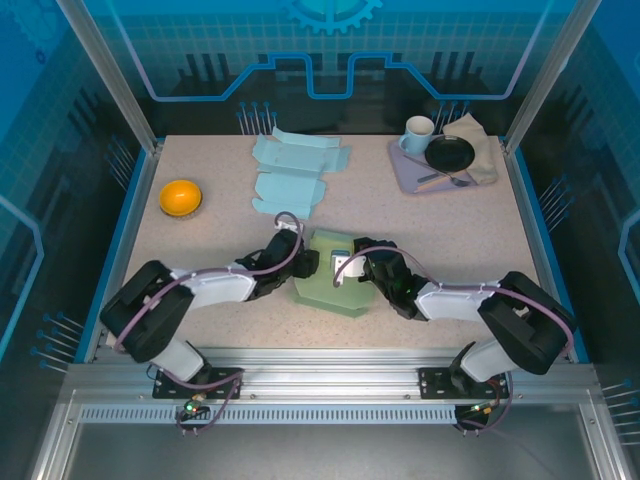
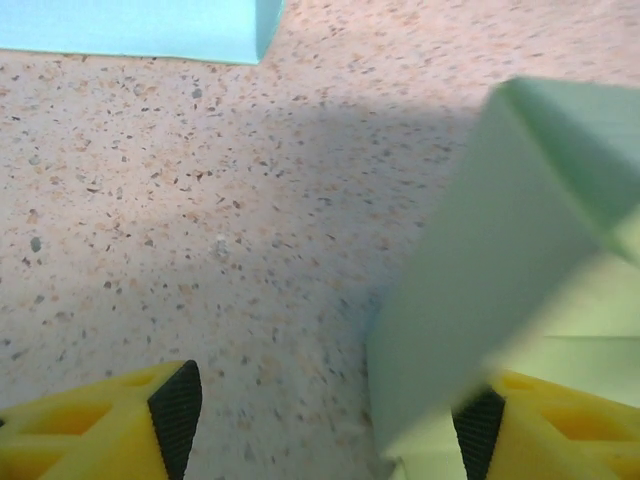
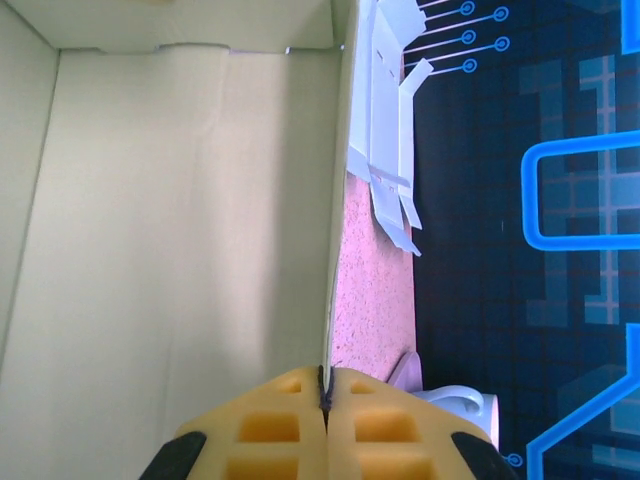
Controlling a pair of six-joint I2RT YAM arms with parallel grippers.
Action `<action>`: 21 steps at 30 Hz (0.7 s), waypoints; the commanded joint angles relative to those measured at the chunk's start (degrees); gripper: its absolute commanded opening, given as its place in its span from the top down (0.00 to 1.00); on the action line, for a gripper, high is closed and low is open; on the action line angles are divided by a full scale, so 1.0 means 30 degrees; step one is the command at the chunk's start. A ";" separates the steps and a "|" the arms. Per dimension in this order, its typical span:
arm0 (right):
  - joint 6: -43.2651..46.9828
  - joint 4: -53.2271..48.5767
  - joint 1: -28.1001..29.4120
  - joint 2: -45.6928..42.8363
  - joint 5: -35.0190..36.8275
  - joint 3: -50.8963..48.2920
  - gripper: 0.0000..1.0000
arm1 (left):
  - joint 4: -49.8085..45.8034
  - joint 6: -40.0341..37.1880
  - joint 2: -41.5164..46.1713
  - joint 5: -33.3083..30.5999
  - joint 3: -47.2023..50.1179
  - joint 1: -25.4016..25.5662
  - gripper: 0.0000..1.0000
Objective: Fold the paper box
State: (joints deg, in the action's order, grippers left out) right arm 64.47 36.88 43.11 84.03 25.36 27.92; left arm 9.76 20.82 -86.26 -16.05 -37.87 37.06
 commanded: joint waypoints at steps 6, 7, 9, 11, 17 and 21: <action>0.1841 0.1377 0.0208 0.0555 0.0713 -0.0779 1.00 | -0.4787 -0.0122 0.5074 0.2940 -0.0149 -0.0502 0.25; 0.1939 0.1513 0.0320 0.0555 0.0736 -0.0832 1.00 | -0.4647 -0.0128 0.5359 0.3142 -0.0205 -0.0702 0.24; 0.2430 0.2391 0.0625 0.0609 0.0823 -0.1198 1.00 | -0.4159 0.0446 0.5553 0.4023 -0.0569 -0.1587 0.23; 0.2947 0.3121 0.1007 0.0715 0.1119 -0.1422 1.00 | -0.3690 0.1304 0.5235 0.4436 -0.1181 -0.2072 0.23; 0.4036 0.4413 0.1786 0.1519 0.1836 -0.1628 1.00 | -0.1232 0.2288 0.3597 0.6141 -0.1681 -0.2005 0.33; 0.3070 0.3053 0.1548 0.0903 0.1566 -0.1399 1.00 | -0.0804 -0.0407 0.4672 0.4964 0.0598 -0.0920 0.41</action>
State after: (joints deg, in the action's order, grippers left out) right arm 73.89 49.30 47.64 87.33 29.82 24.14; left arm 5.26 24.05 -74.30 -1.43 -40.27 32.42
